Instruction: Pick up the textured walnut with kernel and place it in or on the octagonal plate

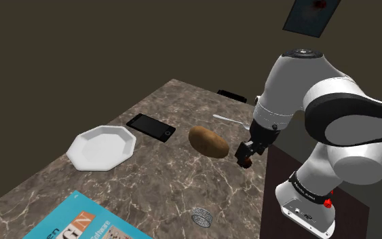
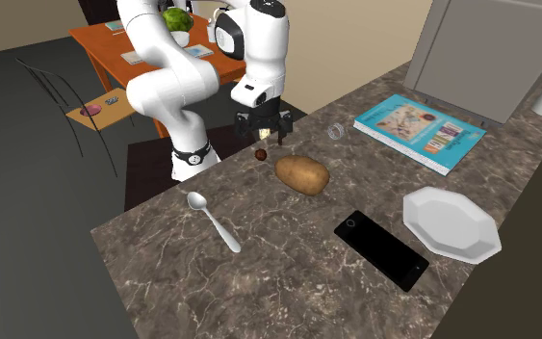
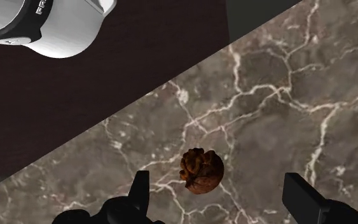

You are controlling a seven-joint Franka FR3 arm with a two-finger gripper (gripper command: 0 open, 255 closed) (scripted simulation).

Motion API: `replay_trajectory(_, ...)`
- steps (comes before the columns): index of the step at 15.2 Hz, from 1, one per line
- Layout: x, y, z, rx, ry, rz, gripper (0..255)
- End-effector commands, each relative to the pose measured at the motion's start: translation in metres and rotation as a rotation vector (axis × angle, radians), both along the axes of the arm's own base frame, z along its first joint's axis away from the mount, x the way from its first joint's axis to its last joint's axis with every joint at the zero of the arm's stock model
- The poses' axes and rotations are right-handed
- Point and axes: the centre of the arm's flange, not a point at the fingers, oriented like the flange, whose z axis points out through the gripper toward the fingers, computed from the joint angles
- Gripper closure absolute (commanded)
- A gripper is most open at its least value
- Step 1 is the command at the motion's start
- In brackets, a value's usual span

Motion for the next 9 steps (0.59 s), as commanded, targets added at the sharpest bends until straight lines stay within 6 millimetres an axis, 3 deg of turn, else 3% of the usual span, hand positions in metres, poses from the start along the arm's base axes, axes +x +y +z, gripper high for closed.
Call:
replay_trajectory(1,-0.002,-0.001,-0.011,0.000,-0.001,-0.001,0)
replay_trajectory(5,-0.002,-0.002,-0.030,0.000,-0.001,-0.001,0)
replay_trajectory(9,-0.002,-0.002,-0.030,0.000,-0.001,-0.001,0)
